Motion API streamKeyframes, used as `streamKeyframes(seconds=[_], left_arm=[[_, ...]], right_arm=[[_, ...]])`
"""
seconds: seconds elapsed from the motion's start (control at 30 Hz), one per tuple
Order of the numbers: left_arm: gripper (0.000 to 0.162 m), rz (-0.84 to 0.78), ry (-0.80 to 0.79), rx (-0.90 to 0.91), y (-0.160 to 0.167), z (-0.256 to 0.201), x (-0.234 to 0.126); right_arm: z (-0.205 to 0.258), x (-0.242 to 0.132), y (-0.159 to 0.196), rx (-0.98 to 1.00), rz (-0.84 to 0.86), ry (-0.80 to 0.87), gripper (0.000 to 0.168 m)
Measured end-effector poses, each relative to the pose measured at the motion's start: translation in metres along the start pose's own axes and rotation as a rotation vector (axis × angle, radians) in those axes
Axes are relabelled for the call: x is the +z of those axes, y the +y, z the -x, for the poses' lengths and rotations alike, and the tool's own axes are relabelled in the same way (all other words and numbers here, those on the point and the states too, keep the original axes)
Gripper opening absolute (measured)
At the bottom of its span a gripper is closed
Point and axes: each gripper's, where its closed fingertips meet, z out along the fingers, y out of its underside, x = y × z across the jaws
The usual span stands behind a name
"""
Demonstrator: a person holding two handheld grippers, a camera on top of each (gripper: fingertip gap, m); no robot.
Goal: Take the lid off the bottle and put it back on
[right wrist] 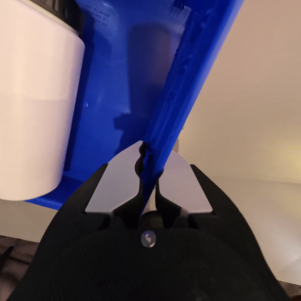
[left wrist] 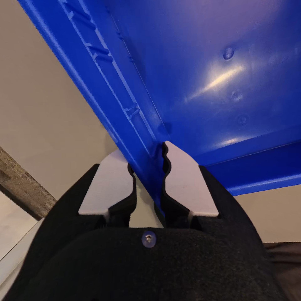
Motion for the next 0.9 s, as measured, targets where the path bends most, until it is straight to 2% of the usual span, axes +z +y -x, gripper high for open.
streamKeyframes(seconds=[0.13, 0.23, 0.57, 0.67, 0.73, 0.83, 0.9], left_arm=[[0.040, -0.005, -0.033, 0.073, -0.008, -0.021, -0.002], [0.041, -0.027, -0.019, 0.102, -0.014, -0.035, -0.004], [0.053, -0.072, -0.029, 0.227, -0.024, -0.071, -0.008], [0.059, -0.066, 0.018, 0.257, -0.020, -0.079, -0.010], [0.058, -0.065, 0.094, 0.257, -0.017, -0.084, -0.013], [0.056, -0.106, 0.183, 0.244, -0.016, -0.086, -0.025], [0.045, -0.175, 0.197, 0.241, -0.019, -0.082, -0.039]], right_arm=[[0.010, 0.002, -0.003, -0.021, 0.009, -0.011, 0.018], [0.007, 0.006, -0.010, -0.019, 0.046, 0.009, 0.021], [-0.005, 0.022, -0.006, 0.082, 0.309, 0.023, 0.025], [-0.002, 0.026, -0.007, 0.097, 0.336, -0.014, 0.017], [0.002, 0.026, -0.007, 0.143, 0.344, -0.085, 0.008], [-0.003, 0.024, -0.002, 0.124, 0.357, -0.124, 0.007], [-0.009, 0.023, 0.001, 0.124, 0.350, -0.122, 0.006]])
